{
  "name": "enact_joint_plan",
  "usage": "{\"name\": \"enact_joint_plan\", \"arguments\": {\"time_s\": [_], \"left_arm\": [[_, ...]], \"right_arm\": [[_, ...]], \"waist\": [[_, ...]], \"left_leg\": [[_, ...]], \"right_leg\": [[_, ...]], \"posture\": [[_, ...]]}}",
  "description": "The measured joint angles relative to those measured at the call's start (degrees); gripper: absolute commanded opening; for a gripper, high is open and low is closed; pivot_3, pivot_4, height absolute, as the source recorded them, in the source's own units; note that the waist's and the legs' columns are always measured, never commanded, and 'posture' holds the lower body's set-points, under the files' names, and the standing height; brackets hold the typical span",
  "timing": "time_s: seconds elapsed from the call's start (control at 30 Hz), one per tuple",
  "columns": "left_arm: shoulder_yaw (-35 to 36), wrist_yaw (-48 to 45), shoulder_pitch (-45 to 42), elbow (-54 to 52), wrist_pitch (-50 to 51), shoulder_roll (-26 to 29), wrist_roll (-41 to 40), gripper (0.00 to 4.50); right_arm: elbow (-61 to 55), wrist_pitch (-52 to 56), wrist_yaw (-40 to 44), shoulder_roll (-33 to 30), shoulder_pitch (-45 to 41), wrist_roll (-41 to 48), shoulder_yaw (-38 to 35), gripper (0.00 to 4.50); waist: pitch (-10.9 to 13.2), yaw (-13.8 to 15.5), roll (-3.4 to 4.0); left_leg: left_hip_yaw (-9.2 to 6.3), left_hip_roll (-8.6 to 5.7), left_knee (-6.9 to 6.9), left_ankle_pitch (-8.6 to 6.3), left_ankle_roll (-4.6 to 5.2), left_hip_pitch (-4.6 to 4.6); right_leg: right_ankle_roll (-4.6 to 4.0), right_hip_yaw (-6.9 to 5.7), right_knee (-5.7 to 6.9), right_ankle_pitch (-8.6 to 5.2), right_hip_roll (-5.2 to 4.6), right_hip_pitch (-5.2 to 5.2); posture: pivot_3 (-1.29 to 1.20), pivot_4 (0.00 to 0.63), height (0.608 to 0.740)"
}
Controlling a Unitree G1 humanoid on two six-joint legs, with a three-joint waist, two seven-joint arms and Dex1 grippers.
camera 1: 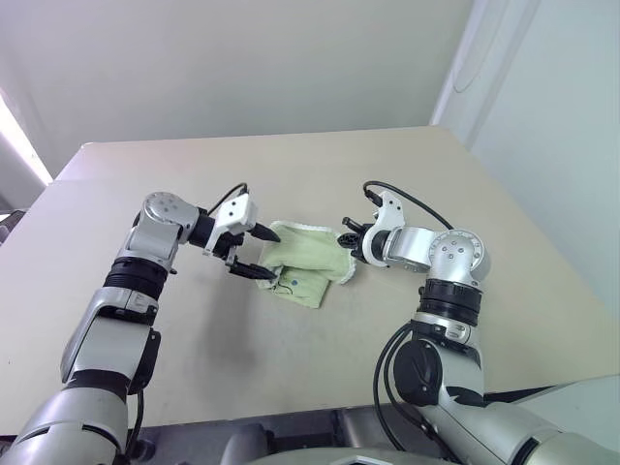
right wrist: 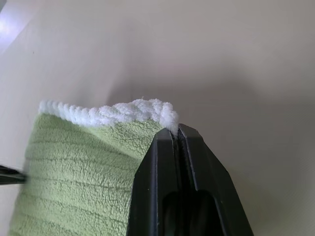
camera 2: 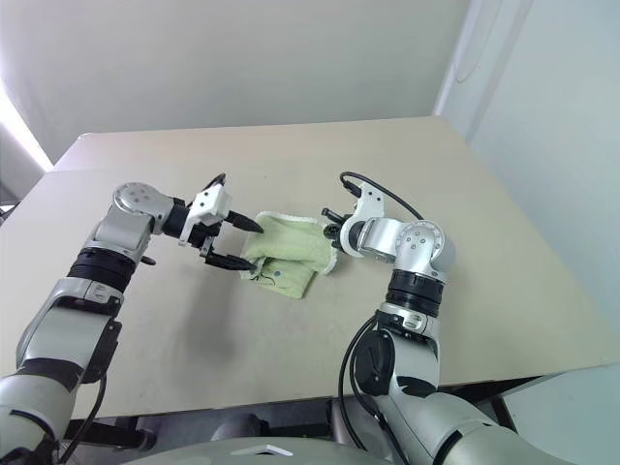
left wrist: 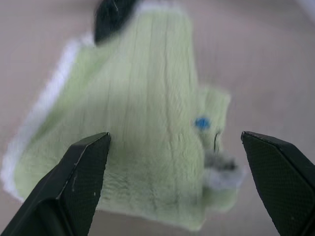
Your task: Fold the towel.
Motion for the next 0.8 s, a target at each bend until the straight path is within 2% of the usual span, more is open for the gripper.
{"name": "enact_joint_plan", "arguments": {"time_s": [0.1,0.2,0.37,0.57,0.8], "left_arm": [[-0.9,2.5,0.7,3.5,-3.7,-1.0,2.0,4.5],[-0.9,4.0,0.3,5.3,-5.9,-1.8,2.3,3.9],[-0.6,5.3,-0.4,7.2,-7.8,-2.3,2.2,2.11],[0.4,1.4,-0.3,6.2,-7.9,-0.3,0.2,0.02],[1.6,-0.8,3.8,-0.6,-5.6,2.0,-2.6,0.02]], "right_arm": [[0.0,-0.5,-0.7,0.0,0.0,0.3,0.4,0.02],[0.0,-0.5,-1.3,0.0,0.0,1.6,0.5,0.0],[0.0,-0.6,-2.9,0.0,0.0,3.4,0.2,0.0],[0.0,-0.1,-5.1,0.0,0.1,5.8,-0.7,0.0],[0.6,2.2,-10.6,0.1,0.1,10.5,-5.3,0.0]], "waist": [[0.0,0.2,0.0],[0.0,0.3,0.0],[0.0,0.2,0.01],[0.0,0.0,0.05],[0.0,0.0,0.08]], "left_leg": [[-0.04,0.0,0.0,0.0,0.0,-0.04],[-0.02,-0.01,0.01,0.0,0.0,-0.05],[-0.04,0.0,0.0,0.0,0.0,-0.05],[-0.06,0.01,-0.01,0.0,0.0,-0.04],[-0.11,0.03,-0.04,0.0,0.01,-0.05]], "right_leg": [[0.02,-0.02,0.0,-0.01,0.01,-0.01],[0.07,-0.01,-0.03,-0.03,-0.01,0.0],[0.06,-0.01,-0.04,-0.03,0.0,-0.01],[0.09,-0.02,-0.03,-0.06,0.02,-0.01],[0.08,-0.01,-0.06,-0.05,0.0,-0.01]], "posture": [[0.0,0.0,0.712],[0.0,0.0,0.712],[0.0,0.0,0.712],[0.0,0.0,0.712],[0.0,0.0,0.712]]}}
